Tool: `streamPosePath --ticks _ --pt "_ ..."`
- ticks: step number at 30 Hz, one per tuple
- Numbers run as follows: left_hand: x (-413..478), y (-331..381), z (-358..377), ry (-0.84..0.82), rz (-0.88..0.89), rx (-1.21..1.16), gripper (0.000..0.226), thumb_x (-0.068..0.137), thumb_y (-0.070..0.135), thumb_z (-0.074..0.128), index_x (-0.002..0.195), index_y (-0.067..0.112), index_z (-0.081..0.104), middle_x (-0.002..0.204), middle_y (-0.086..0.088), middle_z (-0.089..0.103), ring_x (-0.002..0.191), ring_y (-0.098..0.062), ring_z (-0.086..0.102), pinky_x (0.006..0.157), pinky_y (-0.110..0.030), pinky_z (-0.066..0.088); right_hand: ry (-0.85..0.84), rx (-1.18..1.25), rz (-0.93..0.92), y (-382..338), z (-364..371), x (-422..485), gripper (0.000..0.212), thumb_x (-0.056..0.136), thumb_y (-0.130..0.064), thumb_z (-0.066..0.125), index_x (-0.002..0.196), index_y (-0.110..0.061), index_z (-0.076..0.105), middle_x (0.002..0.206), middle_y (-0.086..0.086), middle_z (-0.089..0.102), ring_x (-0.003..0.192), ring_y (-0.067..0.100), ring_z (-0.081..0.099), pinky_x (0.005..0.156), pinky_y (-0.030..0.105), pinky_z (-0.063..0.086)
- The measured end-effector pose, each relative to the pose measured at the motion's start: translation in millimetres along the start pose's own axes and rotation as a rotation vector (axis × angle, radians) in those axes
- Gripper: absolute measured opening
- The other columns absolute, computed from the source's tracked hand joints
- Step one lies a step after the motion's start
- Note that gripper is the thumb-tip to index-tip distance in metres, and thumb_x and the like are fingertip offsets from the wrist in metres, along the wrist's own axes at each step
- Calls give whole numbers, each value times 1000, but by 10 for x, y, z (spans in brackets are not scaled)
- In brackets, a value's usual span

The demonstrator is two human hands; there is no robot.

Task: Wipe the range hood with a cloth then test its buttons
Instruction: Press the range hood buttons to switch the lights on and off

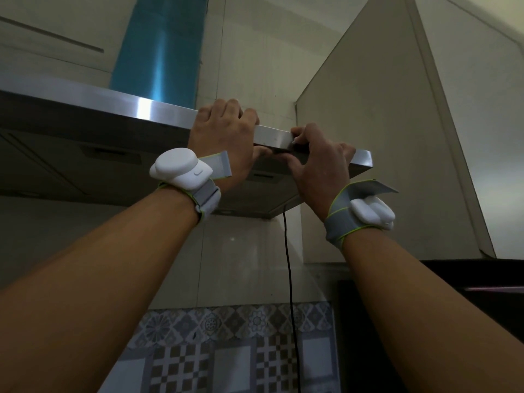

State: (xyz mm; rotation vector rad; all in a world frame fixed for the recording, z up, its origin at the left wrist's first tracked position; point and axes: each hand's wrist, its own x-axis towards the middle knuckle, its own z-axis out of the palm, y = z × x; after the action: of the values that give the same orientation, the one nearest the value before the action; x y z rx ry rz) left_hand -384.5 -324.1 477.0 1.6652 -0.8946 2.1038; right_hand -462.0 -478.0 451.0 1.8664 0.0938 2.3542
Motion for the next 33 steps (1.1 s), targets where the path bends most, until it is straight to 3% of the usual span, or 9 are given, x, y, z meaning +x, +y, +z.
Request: streamPosePath --ticks 18,24,27,33 --pt "2 3 -13 -13 -5 -5 58 86 62 53 119 14 55 117 -15 55 110 -33 49 96 -45 37 11 0 -5 23 15 3 26 81 -35 70 100 -24 56 104 -11 68 92 17 64 84 32 24" --pt "2 12 -17 -26 -6 2 58 87 61 53 120 14 54 117 -15 55 111 -32 49 97 -44 36 -5 -65 -31 32 -11 20 30 84 -37 68 110 -26 60 104 -10 67 93 18 63 86 36 26" --pt "-1 18 -37 -30 -16 8 58 86 63 53 119 15 55 116 -14 55 110 -32 48 96 -43 36 -19 -27 -2 4 -48 28 28 81 -37 70 101 -24 55 105 -10 69 91 20 65 88 37 27" --pt "-15 22 -88 -47 -15 -22 56 87 62 50 117 16 55 116 -13 57 109 -31 50 96 -43 36 -26 -20 30 -38 -49 15 33 82 -36 69 106 -24 52 98 -8 68 90 20 65 85 32 23"
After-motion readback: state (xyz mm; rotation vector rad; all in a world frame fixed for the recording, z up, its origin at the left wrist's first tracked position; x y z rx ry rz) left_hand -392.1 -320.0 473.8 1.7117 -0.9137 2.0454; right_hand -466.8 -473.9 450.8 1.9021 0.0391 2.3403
